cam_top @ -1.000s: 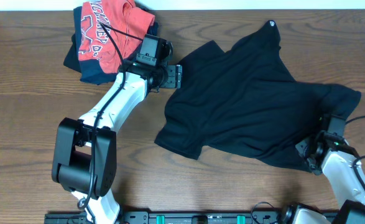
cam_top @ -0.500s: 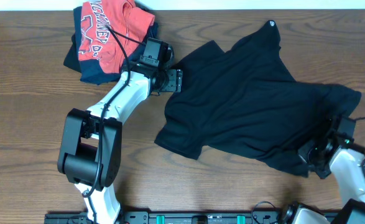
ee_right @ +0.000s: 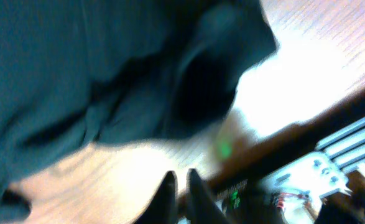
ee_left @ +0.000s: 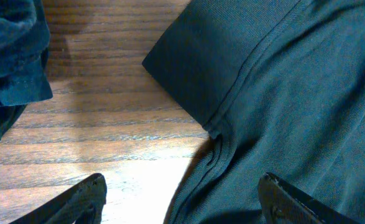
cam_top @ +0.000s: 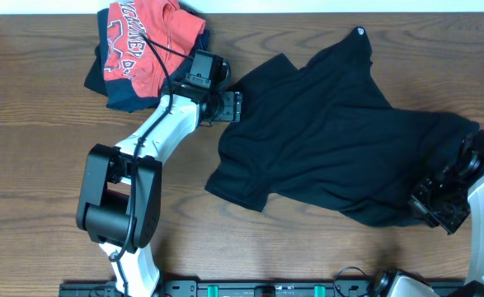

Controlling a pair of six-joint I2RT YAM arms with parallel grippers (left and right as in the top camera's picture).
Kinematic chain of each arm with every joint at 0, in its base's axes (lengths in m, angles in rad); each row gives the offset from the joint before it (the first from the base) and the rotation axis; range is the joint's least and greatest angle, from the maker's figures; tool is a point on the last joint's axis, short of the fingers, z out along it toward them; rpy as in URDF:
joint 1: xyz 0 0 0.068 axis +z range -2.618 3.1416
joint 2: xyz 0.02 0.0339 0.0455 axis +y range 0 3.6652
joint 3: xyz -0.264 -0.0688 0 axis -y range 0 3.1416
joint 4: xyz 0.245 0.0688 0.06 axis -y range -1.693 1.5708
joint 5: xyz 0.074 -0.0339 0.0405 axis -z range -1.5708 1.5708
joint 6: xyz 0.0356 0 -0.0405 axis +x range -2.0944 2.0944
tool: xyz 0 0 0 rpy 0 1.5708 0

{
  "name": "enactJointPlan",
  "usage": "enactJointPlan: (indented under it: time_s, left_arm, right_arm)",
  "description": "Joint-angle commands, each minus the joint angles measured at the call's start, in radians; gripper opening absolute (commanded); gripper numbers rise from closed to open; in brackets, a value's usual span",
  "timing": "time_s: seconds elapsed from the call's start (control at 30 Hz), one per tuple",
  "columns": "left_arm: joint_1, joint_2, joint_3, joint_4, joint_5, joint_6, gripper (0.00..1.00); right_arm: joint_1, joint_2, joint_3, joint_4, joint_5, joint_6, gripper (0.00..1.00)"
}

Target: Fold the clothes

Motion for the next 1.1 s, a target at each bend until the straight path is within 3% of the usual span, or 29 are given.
enactJointPlan:
  time_s: [0.0, 0.2, 0.33, 0.53, 0.67, 0.73, 1.07]
  left_arm:
    - [-0.004, 0.004, 0.003, 0.005, 0.002, -0.009, 0.80]
    - [-0.004, 0.003, 0.003, 0.010, 0.002, -0.009, 0.80]
    - [-0.004, 0.004, 0.003, 0.010, 0.008, -0.009, 0.80]
    - [-0.032, 0.004, 0.032, -0.018, 0.102, 0.111, 0.77]
    - [-0.095, 0.004, 0.103, -0.106, 0.024, 0.193, 0.77]
    - [-0.126, 0.004, 0.124, -0.143, -0.008, 0.219, 0.77]
    - [-0.145, 0.005, 0.129, -0.383, -0.062, 0.221, 0.76]
  right_arm:
    - [-0.007, -0.005, 0.002, -0.042, -0.114, -0.031, 0.01]
    - [-0.007, -0.028, 0.002, -0.106, -0.135, -0.031, 0.01]
    - [-0.003, -0.069, 0.002, -0.009, -0.151, -0.049, 0.04]
    - [0.056, -0.061, 0.002, 0.206, -0.181, -0.149, 0.48]
    - [0.103, -0.023, 0.013, 0.330, -0.153, -0.190, 0.73]
    - [0.115, 0.010, 0.029, 0.363, -0.145, -0.212, 0.80]
    - [0.181, 0.182, 0.137, 0.469, -0.147, -0.246, 0.81]
